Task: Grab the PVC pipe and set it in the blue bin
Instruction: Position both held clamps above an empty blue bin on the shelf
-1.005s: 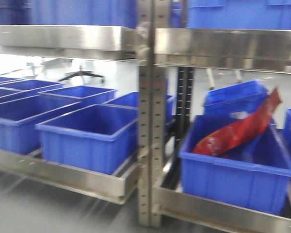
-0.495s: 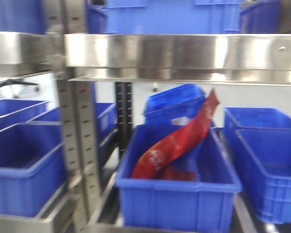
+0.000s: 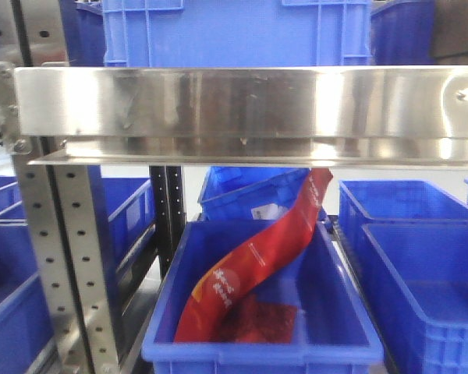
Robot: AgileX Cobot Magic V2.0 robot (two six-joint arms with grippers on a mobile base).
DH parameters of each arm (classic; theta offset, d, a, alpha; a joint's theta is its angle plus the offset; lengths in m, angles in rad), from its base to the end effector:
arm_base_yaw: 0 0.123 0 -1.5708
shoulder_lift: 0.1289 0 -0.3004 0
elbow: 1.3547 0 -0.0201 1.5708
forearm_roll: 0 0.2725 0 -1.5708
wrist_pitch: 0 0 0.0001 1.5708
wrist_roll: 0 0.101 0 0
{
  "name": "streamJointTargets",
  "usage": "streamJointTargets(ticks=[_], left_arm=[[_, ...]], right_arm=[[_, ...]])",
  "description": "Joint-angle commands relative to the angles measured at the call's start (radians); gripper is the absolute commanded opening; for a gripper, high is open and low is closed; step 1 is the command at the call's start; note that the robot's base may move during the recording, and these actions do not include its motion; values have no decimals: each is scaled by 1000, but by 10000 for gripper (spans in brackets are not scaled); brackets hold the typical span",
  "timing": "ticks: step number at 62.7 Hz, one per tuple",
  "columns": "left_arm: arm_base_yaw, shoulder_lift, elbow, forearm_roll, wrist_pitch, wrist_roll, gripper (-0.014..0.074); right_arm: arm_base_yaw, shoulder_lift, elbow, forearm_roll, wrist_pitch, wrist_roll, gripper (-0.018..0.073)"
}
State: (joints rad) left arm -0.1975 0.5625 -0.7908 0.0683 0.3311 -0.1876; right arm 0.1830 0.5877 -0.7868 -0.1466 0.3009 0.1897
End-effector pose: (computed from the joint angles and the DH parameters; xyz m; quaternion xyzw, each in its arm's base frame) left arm 0.1204 -0.0218 0.4166 0.0187 0.7121 -0.1042 0.6940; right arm 0.1287 0.0194 0.4153 -0.0322 0.7105 0.0663 0.6999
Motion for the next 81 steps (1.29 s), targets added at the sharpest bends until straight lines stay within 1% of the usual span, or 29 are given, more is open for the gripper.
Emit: streamJointTargets(ticks=[1,81], left_arm=[[-8,-2,-1,0,-28,-7,-111],[-8,-2,-1,0,-34,-7,-111]], right_arm=[[1,-5,-2,0,-25,-4,-169],[1,-5,-2,0,-37,-4,-169]])
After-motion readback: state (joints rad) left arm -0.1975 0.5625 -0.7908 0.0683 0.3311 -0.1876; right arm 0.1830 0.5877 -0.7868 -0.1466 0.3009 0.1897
